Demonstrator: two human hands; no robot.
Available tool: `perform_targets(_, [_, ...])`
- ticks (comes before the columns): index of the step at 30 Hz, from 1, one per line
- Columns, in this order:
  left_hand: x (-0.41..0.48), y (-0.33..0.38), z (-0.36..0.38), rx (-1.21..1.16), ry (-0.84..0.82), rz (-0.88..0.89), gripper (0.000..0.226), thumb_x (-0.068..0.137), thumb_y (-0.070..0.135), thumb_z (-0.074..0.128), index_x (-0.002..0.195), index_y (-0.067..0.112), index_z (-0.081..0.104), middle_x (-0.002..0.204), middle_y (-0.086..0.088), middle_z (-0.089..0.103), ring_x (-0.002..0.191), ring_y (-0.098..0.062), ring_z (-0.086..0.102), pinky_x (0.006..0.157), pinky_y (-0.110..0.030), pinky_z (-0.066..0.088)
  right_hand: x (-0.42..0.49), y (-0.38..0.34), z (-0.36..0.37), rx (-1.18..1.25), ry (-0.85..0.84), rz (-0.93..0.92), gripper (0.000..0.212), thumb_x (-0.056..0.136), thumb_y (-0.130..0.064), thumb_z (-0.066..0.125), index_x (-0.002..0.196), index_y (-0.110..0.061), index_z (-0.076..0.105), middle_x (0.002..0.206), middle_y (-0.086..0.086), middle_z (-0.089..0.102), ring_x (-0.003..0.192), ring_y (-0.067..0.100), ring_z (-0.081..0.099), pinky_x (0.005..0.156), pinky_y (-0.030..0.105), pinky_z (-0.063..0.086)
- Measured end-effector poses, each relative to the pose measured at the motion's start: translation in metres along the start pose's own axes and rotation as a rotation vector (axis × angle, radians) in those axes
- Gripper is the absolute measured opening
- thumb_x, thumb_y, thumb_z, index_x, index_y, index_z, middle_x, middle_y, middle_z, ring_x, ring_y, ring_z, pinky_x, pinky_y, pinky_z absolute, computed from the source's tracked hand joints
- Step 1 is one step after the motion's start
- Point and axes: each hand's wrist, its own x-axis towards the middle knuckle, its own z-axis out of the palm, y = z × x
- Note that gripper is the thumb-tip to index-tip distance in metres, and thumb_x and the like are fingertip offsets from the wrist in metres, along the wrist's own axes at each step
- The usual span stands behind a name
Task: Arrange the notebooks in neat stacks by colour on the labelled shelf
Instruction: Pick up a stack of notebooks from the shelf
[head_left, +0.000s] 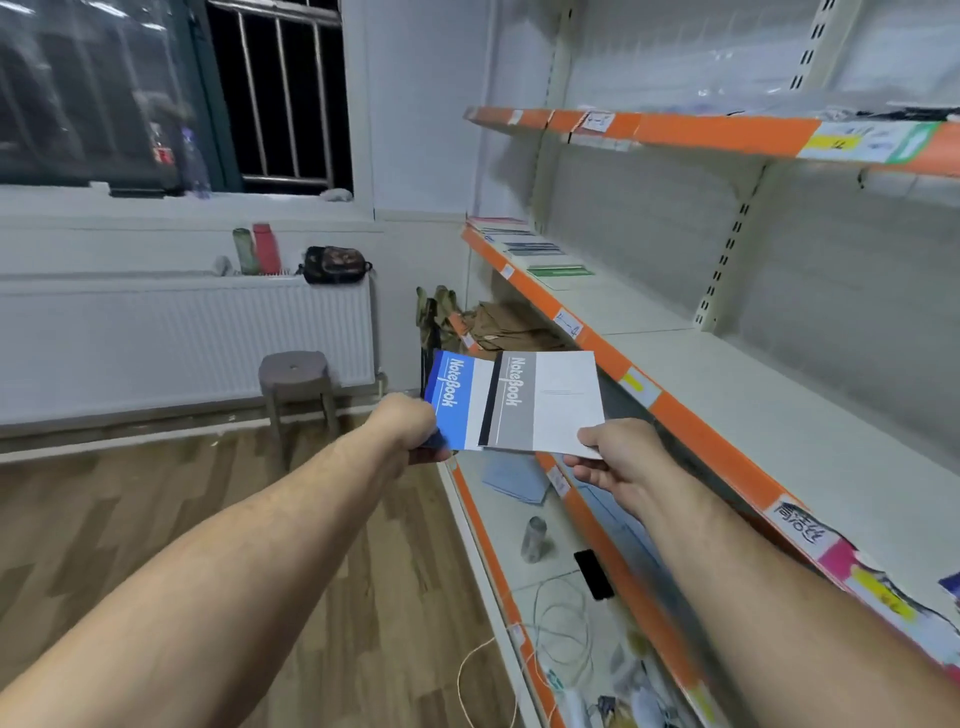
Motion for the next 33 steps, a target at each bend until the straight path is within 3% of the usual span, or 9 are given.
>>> perform_targets(5, [0.071,0.046,0.003,-0.001,0.045,-0.014,0.007,0.093,-0.007,0.051,0.097,-0.001,0.052,0.097,-0.021,0.066,0.074,-0.029,0.067,0.045,-0.028,0.053,0.084,-0.041,0.024,-0.014,-0.069,-0.004,0.018,0.097,0.001,0.047,0.112,0.002,0.057,0.081,0.017,0.066,0.06,0.019,0.061,0.047,0.023,0.052])
perform_targets(8, [0.107,0.07,0.002,0.002,0.072,0.009,0.009,0.091,-0.009,0.051,0.094,-0.001,0.05,0.092,-0.021,0.064,0.071,-0.03,0.065,0.038,-0.023,0.046,0.132,-0.063,0.037,-0.016,-0.106,-0.032,0.018,0.097,0.001,0.048,0.111,-0.001,0.058,0.085,0.015,0.067,0.057,0.017,0.063,0.052,0.025,0.053])
perform_targets(14, [0.185,0.096,-0.003,-0.005,0.095,0.009,0.006,0.097,0.0,0.051,0.092,0.003,0.05,0.09,-0.017,0.067,0.068,-0.025,0.068,0.048,-0.028,0.051,0.212,-0.084,0.077,-0.02,-0.113,-0.019,0.015,0.095,0.001,0.049,0.104,-0.001,0.062,0.079,0.016,0.068,0.056,0.018,0.062,0.051,0.026,0.052])
perform_targets(19, [0.269,0.115,-0.014,-0.016,0.084,-0.009,0.01,0.1,0.006,0.052,0.09,0.005,0.049,0.094,-0.017,0.068,0.078,-0.027,0.071,0.064,-0.033,0.058,0.272,-0.103,0.122,-0.021,-0.079,-0.022,0.012,0.095,0.001,0.05,0.091,-0.004,0.06,0.074,0.016,0.067,0.059,0.02,0.061,0.054,0.028,0.051])
perform_targets(23, [0.35,0.138,-0.027,-0.056,0.041,0.015,0.013,0.099,0.0,0.047,0.087,0.005,0.05,0.095,-0.017,0.069,0.08,-0.028,0.072,0.07,-0.035,0.061,0.326,-0.126,0.163,-0.026,-0.022,-0.041,0.013,0.095,0.0,0.05,0.101,-0.001,0.061,0.072,0.015,0.067,0.059,0.019,0.063,0.05,0.026,0.051])
perform_targets(28, [0.442,0.185,-0.051,-0.044,-0.035,0.043,0.017,0.099,-0.003,0.046,0.085,0.004,0.052,0.083,-0.012,0.066,0.069,-0.023,0.068,0.048,-0.025,0.056,0.388,-0.166,0.221,-0.015,0.037,-0.014,0.018,0.097,-0.002,0.05,0.111,0.002,0.061,0.074,0.015,0.067,0.059,0.018,0.062,0.046,0.023,0.051])
perform_targets(33, [0.529,0.222,-0.068,-0.027,-0.077,0.083,0.017,0.099,-0.005,0.044,0.086,0.004,0.051,0.082,-0.01,0.064,0.07,-0.021,0.066,0.06,-0.029,0.058,0.442,-0.2,0.265,0.053,0.1,-0.019,0.015,0.096,0.004,0.048,0.09,-0.004,0.058,0.061,0.011,0.065,0.057,0.02,0.059,0.052,0.026,0.051])
